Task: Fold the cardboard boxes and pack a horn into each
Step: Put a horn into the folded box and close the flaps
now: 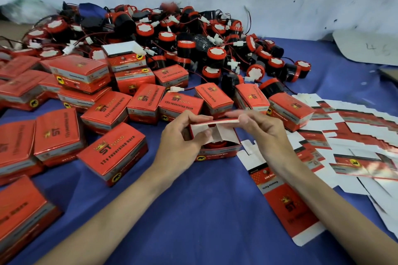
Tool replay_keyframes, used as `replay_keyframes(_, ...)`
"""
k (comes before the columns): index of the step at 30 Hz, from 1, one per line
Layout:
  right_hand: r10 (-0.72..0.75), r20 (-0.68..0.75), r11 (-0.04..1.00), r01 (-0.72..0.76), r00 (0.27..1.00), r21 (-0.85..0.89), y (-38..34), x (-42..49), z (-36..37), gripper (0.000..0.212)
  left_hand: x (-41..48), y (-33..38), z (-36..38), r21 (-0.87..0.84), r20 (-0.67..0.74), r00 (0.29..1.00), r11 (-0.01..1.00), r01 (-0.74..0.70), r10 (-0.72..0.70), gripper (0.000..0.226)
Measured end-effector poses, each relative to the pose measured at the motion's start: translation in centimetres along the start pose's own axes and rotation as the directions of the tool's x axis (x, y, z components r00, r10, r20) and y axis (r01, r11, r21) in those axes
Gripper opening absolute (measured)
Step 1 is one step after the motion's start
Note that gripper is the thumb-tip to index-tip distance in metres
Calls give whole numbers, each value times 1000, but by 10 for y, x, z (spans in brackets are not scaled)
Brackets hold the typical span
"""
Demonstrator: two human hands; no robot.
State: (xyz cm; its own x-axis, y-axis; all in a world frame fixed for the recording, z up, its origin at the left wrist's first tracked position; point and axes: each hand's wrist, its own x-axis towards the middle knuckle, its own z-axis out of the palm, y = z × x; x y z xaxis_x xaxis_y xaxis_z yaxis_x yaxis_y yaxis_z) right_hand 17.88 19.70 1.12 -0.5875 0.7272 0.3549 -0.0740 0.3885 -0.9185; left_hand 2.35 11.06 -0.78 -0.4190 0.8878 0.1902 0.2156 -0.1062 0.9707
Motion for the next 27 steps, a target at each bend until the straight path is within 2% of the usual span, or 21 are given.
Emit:
replay_keyframes(3, 54, 70, 998, -57, 996, 40, 7, -3, -2, 22, -4, -2, -5, 32, 54, 997, 998, -62, 60, 22)
replay_keyframes(5, 76, 85, 996, -79, 993, 39, 12, -5, -2, 27, -7, -3, -11, 12, 149, 985, 996, -86, 83, 36)
replay_keyframes(7, 63, 87, 998, -62, 994, -8, 14, -5, -1, 27, -7, -3, -17, 124, 199, 967, 975, -186, 159, 51)
replay_keyframes(10, 6, 58, 995, -1, 998, -95, 17, -6, -1, 26, -3, -4, -22, 291, 221, 939, 901, -321, 264, 44)
replay_keyframes(14, -130, -3, 956, 125, 991, -266, 19, -8, -1, 27, 2, -10, -24, 352, 210, 926, 859, -372, 315, 41)
replay_keyframes(16, -245, -4, 890, 224, 969, -397, 20, -8, -2, 28, 2, -12, -25, 369, 220, 915, 839, -400, 339, 42)
replay_keyframes(19, -431, 100, 691, 399, 897, -602, 18, -10, -2, 27, 1, -13, -28, 438, 257, 878, 762, -478, 403, 42)
replay_keyframes(21, -454, 156, 546, 412, 877, -729, 14, -12, -5, 26, 0, -13, -29, 493, 290, 836, 676, -547, 465, 41)
replay_keyframes(23, -425, 165, 453, 368, 890, -812, 12, -12, -10, 27, -1, -12, -29, 535, 328, 798, 597, -598, 505, 40)
replay_keyframes(27, -457, 293, 464, 506, 840, -727, 15, -13, -6, 29, -1, -11, -31, 573, 372, 760, 513, -639, 533, 38)
